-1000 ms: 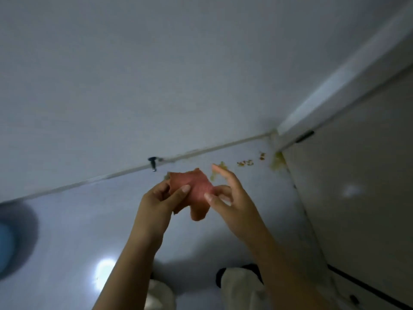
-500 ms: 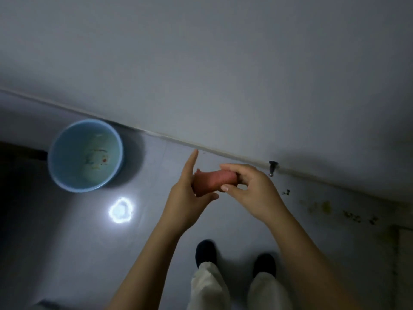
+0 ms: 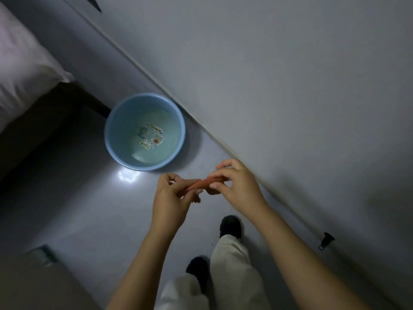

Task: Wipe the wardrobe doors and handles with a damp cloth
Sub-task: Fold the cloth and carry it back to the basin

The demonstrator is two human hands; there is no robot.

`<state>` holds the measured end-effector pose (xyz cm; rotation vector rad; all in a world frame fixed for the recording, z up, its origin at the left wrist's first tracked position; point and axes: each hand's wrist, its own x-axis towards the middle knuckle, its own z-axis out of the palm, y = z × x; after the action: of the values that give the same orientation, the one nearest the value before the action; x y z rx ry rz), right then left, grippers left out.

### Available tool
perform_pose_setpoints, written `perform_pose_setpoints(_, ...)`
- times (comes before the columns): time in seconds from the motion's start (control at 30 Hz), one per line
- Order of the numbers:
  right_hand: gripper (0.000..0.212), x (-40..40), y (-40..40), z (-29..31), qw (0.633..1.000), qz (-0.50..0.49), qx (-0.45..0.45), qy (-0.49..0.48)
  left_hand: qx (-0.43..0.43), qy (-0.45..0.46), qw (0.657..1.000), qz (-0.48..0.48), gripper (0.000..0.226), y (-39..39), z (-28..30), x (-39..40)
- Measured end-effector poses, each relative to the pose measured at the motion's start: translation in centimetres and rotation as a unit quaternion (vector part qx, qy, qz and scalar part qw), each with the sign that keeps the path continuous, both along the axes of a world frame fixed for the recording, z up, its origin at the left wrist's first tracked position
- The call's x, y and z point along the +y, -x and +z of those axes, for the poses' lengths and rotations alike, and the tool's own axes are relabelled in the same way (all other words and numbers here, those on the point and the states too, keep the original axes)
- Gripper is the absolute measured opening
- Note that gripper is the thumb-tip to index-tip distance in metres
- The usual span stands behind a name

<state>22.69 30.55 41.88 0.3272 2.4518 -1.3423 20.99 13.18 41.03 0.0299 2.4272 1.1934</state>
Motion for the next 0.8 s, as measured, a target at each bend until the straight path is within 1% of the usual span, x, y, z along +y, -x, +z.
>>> perform_pose_setpoints(0.07,0.018,-1.8,3.3,-2.4,1.0,0.027,0.001,-0.011,-0.013,-0.009,0.999,0.032,0.021,2.6,-2.5,-1.9)
perform_pose_setpoints(0.13,0.017,-3.9,6.3,-5.3,0.998,0.055,0.002,-0.029,-0.027,0.002,0.998,0.064,0.022,5.2,-5.3,-4.1)
perform_pose_setpoints(0.23,0.015,-7.5,10.2,-10.3,0.997,0.076,-0.022,-0.019,-0.05,0.014,0.994,0.097,0.025,8.6,-10.1,-7.3)
perform_pose_setpoints(0.3,0.015,-9.9,12.7,-13.8,0.997,0.064,-0.039,-0.014,-0.071,0.004,0.99,0.122,0.028,10.9,-13.6,-9.3)
perform_pose_setpoints(0.37,0.017,-12.0,15.2,-17.6,0.998,0.043,-0.049,-0.013,-0.095,-0.017,0.987,0.132,0.025,13.4,-17.4,-11.0)
perform_pose_setpoints(0.47,0.018,-14.2,18.3,-22.6,0.998,0.036,-0.051,-0.01,-0.091,-0.003,0.99,0.11,0.024,16.4,-22.5,-13.1)
perform_pose_setpoints(0.6,0.021,-15.7,19.6,-28.8,0.998,0.031,-0.056,-0.015,-0.068,0.011,0.991,0.117,0.028,17.3,-28.5,-14.1)
perform_pose_setpoints(0.7,0.027,-16.4,19.0,-33.1,0.992,0.057,-0.106,-0.029,-0.063,0.034,0.991,0.11,0.029,16.3,-32.9,-14.2)
perform_pose_setpoints(0.8,0.027,-16.6,17.4,-36.0,0.984,0.079,-0.152,-0.039,-0.087,0.057,0.99,0.099,0.027,14.3,-35.9,-13.9)
